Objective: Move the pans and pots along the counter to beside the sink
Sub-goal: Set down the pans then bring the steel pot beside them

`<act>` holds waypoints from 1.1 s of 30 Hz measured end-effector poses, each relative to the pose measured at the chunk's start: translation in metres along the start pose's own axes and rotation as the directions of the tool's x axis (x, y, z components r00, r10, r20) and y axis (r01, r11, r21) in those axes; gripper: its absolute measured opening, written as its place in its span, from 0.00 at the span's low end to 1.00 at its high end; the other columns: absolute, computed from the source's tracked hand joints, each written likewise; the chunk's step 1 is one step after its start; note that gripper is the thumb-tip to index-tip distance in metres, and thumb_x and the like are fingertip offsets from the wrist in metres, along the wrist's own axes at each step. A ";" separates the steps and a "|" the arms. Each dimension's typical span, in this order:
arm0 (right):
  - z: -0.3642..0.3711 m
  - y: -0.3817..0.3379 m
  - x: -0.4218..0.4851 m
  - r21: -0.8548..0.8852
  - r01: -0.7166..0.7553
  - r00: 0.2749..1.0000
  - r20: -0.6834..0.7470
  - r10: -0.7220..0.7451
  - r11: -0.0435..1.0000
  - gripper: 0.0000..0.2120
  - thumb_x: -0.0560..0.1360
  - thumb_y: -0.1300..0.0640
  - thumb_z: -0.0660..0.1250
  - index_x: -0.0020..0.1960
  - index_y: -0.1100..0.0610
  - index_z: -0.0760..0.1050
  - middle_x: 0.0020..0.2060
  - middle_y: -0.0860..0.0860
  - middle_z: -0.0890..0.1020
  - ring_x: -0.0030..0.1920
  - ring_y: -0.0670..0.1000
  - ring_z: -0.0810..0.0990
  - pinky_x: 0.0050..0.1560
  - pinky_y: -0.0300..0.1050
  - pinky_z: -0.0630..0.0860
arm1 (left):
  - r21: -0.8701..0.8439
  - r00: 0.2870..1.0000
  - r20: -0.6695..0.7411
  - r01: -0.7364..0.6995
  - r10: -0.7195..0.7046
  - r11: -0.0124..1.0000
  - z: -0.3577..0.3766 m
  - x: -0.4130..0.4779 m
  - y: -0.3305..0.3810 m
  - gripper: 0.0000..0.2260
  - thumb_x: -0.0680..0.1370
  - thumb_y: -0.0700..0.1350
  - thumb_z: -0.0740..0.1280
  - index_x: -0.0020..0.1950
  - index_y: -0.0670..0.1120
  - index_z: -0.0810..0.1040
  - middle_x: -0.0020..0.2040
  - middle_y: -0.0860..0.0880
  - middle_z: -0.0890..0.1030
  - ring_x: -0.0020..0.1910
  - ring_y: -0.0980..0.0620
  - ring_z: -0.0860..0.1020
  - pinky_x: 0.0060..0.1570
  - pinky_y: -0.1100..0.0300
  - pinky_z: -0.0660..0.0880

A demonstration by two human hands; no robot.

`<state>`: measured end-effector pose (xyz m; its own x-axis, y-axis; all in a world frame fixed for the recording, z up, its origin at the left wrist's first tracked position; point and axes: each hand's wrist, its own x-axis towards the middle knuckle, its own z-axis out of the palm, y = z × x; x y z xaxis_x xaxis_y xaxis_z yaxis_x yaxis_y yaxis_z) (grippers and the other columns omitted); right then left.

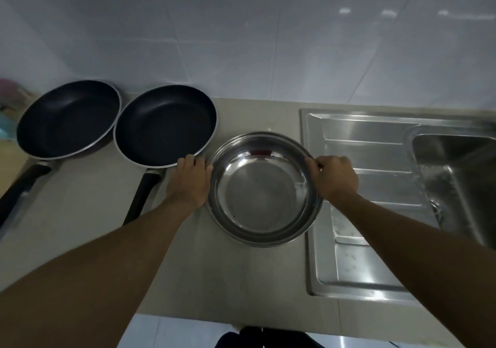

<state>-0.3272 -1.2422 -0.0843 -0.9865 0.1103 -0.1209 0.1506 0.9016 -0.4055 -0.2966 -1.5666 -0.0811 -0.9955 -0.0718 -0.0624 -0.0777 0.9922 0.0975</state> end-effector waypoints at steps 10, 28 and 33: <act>0.017 -0.002 -0.021 -0.182 0.243 0.970 0.053 -0.237 0.953 0.37 0.82 0.35 0.49 0.83 0.55 0.50 0.82 0.54 0.58 0.82 0.56 0.54 0.82 0.57 0.48 | -0.049 0.992 0.050 -0.116 0.119 0.992 0.014 -0.031 0.014 0.37 0.80 0.66 0.45 0.82 0.45 0.44 0.83 0.48 0.46 0.81 0.49 0.48 0.79 0.48 0.49; 0.010 -0.024 0.090 -0.205 0.238 0.968 -0.026 -0.248 0.949 0.29 0.85 0.45 0.52 0.82 0.56 0.54 0.78 0.55 0.66 0.79 0.56 0.61 0.80 0.56 0.56 | 0.098 0.995 0.073 -0.076 0.069 0.992 0.010 0.092 0.030 0.30 0.83 0.58 0.42 0.81 0.46 0.37 0.82 0.49 0.39 0.81 0.48 0.42 0.79 0.48 0.44; 0.010 -0.029 0.116 -0.199 0.241 0.968 -0.029 -0.251 0.950 0.27 0.85 0.48 0.51 0.82 0.56 0.55 0.77 0.55 0.69 0.78 0.56 0.65 0.79 0.57 0.58 | 0.083 0.996 0.073 -0.063 0.057 0.995 0.009 0.116 0.029 0.30 0.84 0.57 0.43 0.81 0.46 0.38 0.82 0.49 0.41 0.81 0.47 0.42 0.79 0.48 0.43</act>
<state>-0.4458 -1.2600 -0.0957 -0.9941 -0.1075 0.0111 -0.1071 0.9662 -0.2345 -0.4136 -1.5450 -0.0942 -0.9916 -0.0075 -0.1288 -0.0099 0.9998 0.0186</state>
